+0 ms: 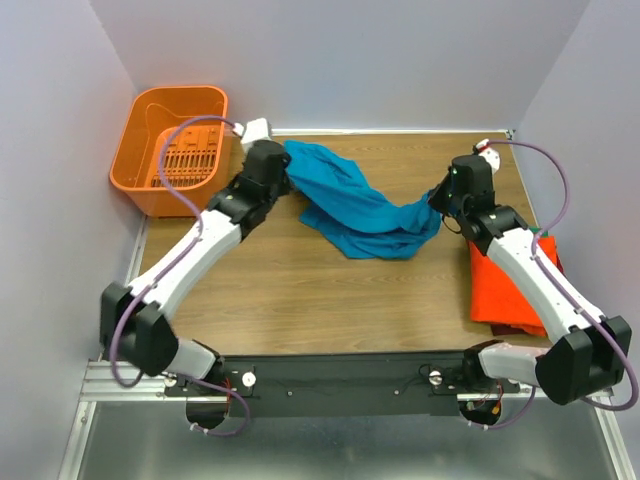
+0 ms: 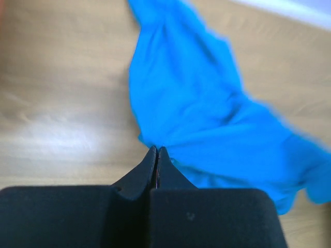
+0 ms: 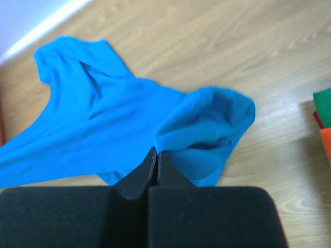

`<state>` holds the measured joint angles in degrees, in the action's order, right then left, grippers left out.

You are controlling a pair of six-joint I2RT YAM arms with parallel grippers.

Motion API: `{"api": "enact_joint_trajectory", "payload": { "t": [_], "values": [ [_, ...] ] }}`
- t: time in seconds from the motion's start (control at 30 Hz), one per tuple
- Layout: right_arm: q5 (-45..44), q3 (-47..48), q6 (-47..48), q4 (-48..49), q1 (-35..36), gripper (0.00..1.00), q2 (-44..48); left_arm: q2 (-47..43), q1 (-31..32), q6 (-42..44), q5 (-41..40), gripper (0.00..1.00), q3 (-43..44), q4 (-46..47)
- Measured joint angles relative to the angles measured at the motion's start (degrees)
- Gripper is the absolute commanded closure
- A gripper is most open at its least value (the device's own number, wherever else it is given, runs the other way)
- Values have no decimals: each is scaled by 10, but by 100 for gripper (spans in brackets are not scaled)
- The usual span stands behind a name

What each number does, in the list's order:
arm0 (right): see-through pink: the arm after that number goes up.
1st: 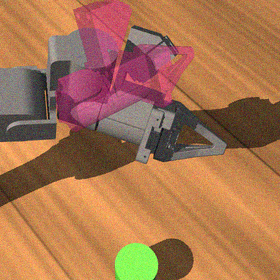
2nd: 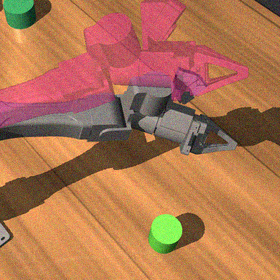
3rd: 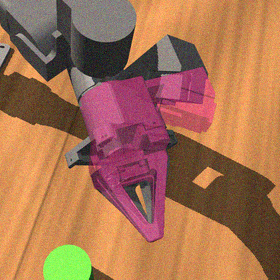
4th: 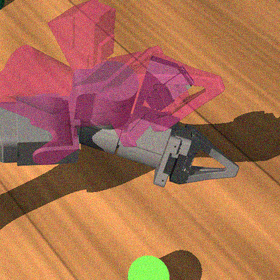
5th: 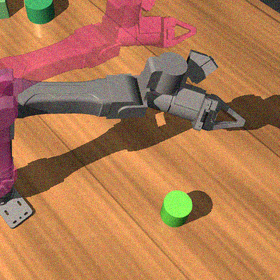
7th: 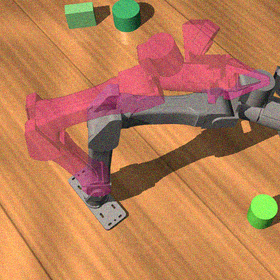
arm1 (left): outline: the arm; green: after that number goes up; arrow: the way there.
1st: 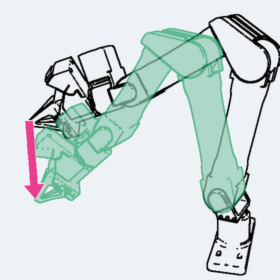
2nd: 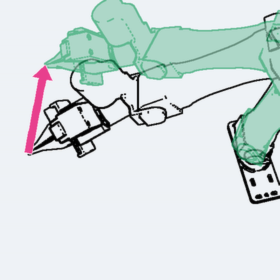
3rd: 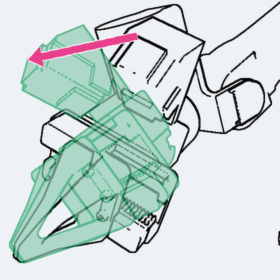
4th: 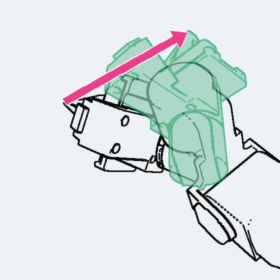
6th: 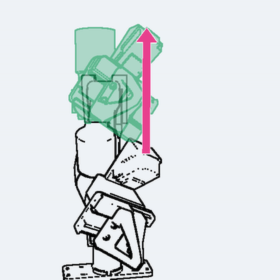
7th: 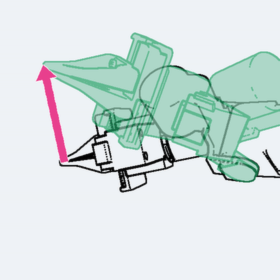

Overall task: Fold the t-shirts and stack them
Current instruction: Flatten the tshirt out

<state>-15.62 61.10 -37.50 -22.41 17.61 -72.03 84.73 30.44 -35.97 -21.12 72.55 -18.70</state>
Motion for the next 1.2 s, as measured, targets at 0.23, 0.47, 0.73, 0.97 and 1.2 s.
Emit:
{"api": "enact_joint_trajectory", "payload": {
  "t": [0.23, 0.47, 0.73, 0.97, 1.2],
  "values": [
    [-34, 57, 0, -3, -1, 99, 67, -139, -37, 24, -6, 100, 48, -3],
    [-87, 112, 0, -10, -1, 99, 194, -242, -46, 42, -25, 100, 112, 5],
    [-114, 233, 5, 9, -2, 99, 199, -280, -76, 59, -51, 100, 129, 94],
    [-124, 290, 35, 76, -12, 99, -11, -103, -158, 57, 15, 100, 186, 188],
    [-114, 435, 61, 90, -57, 99, -228, 120, -209, 57, 107, 100, 386, 174]
  ]
}}
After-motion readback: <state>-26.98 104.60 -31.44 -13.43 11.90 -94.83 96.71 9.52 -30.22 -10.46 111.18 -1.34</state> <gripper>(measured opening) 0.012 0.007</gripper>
